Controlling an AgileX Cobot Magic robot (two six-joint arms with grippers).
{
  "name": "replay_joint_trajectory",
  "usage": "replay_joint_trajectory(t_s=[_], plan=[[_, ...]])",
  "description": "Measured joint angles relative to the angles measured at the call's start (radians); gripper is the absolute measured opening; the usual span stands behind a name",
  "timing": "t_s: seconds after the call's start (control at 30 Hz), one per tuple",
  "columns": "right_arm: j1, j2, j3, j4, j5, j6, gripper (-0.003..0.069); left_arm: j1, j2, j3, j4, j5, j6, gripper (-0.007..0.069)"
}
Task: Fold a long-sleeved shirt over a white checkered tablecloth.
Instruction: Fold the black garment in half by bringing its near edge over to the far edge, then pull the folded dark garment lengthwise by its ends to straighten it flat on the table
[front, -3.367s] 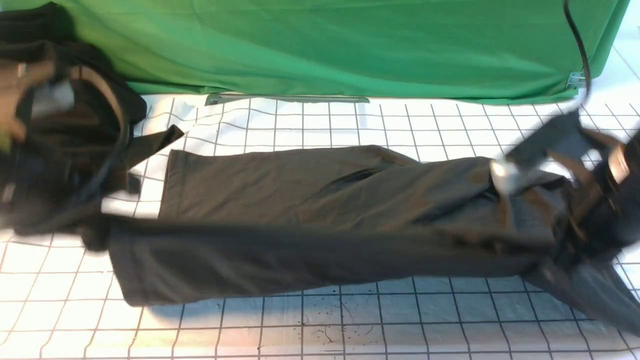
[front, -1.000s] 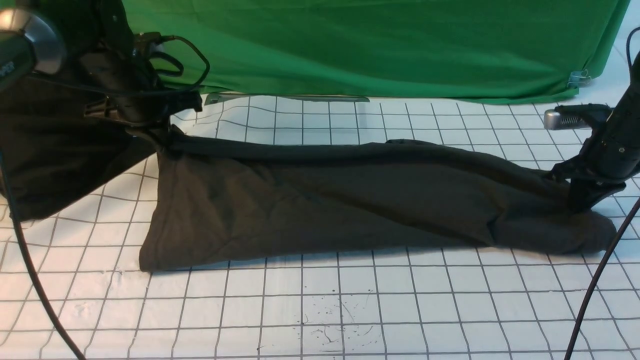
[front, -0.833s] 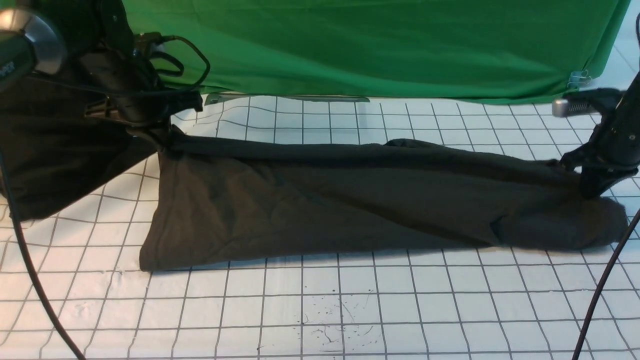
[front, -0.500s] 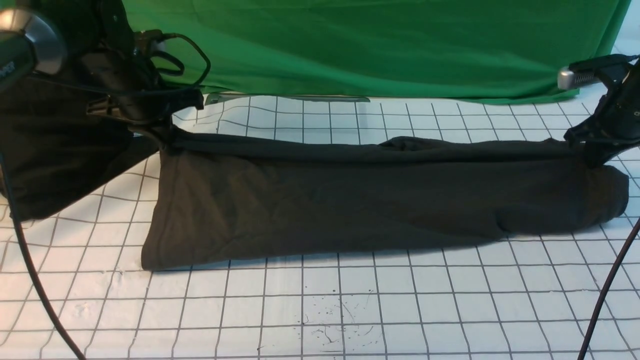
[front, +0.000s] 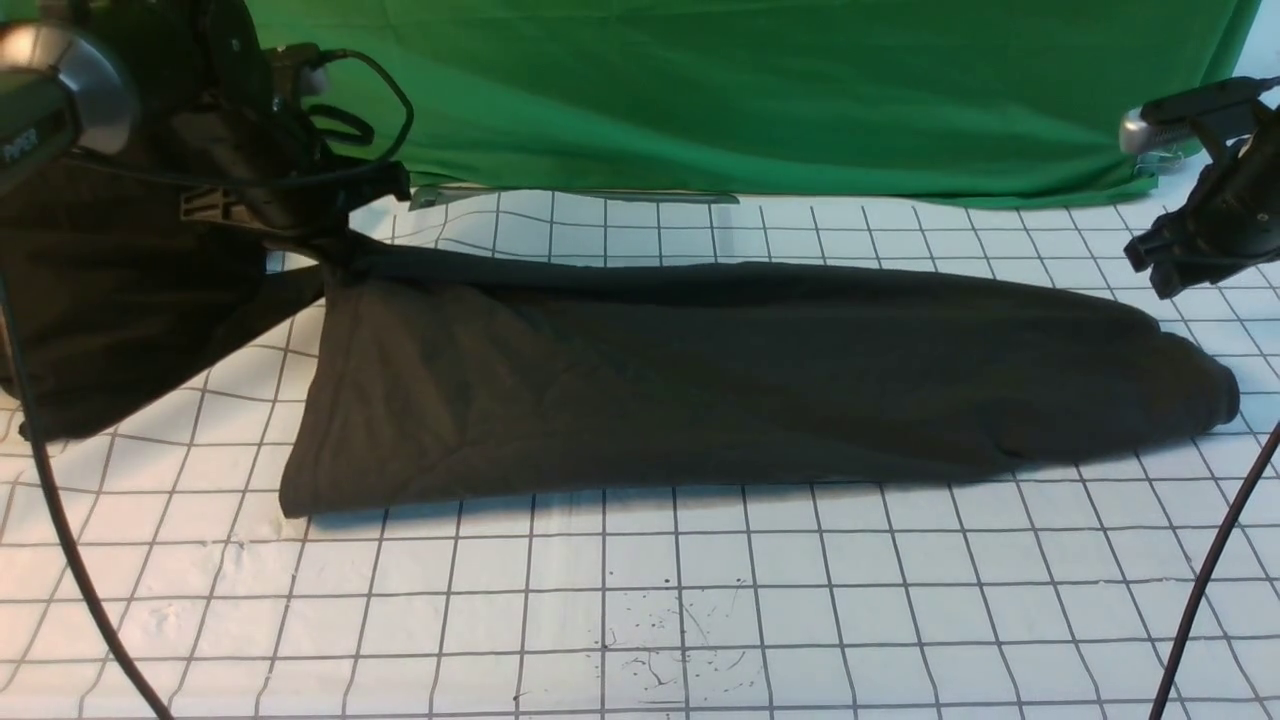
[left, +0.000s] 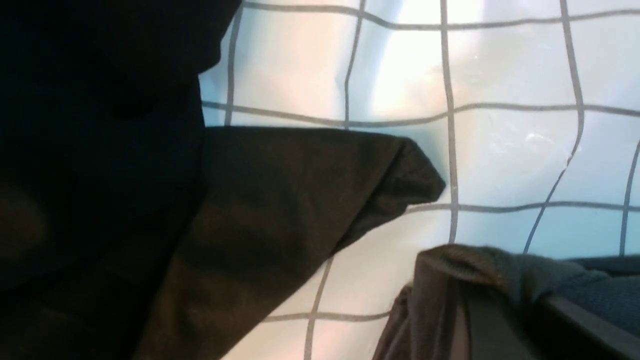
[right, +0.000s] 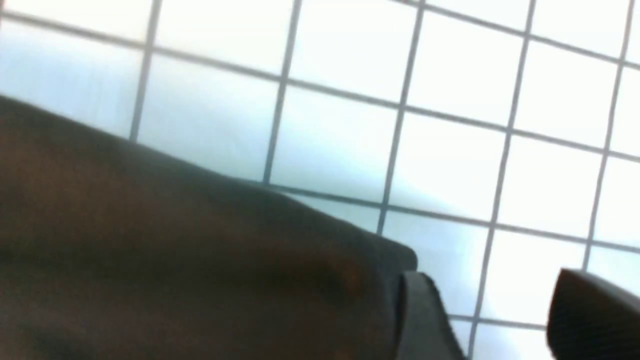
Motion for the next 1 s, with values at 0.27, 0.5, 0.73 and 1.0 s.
replay_joint_trajectory(t_s=[0.27, 0.5, 0.73, 1.0], plan=[[0.02, 0.003, -0.091, -0.001, 0.188, 0.021, 0.0302, 0.001, 0.002, -0.039, 0.144, 0.017, -0.038, 0.0358], [0.031, -0.106, -0.08, 0.005, 0.313, 0.079, 0.0116, -0.006, -0.004, -0.222, 0.037, 0.341, 0.088, 0.0387], [-0.071, -0.171, 0.133, 0.094, 0.328, 0.113, 0.0235, -0.117, -0.101, 0.014, -0.039, 0.363, 0.187, 0.0013], [-0.105, -0.101, 0.182, 0.168, 0.267, 0.064, 0.0568, -0.206, -0.142, 0.383, -0.052, 0.089, 0.173, -0.0003]])
